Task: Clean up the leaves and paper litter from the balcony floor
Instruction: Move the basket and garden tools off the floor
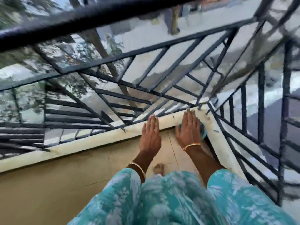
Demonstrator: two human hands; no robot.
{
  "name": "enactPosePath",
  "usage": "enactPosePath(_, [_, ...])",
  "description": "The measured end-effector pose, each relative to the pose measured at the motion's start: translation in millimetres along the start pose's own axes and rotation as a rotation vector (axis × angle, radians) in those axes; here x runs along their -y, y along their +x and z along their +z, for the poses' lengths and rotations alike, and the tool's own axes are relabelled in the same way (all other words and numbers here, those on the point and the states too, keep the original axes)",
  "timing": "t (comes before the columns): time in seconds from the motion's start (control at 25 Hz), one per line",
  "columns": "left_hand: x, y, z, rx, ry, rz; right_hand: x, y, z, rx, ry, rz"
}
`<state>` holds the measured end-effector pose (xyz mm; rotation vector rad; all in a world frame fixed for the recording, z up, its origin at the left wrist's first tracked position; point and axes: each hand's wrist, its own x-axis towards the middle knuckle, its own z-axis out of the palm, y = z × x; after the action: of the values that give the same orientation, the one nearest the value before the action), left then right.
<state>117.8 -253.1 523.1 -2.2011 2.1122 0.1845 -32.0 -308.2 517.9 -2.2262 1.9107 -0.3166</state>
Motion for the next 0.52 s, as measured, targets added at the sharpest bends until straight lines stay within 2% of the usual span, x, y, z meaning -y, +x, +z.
enactPosePath(0.16, [8, -18, -41, -0.161, 0.014, -0.176, 40, 6, -25, -0.001, 0.034, -0.243])
enactPosePath(0.32, [20, -58, -64, -0.214, 0.019, -0.428, 83, -12, -41, -0.01, 0.093, -0.512])
enactPosePath(0.52, [40, -150, -84, -0.239, 0.028, -0.702, 140, -64, -47, 0.023, 0.126, -0.82])
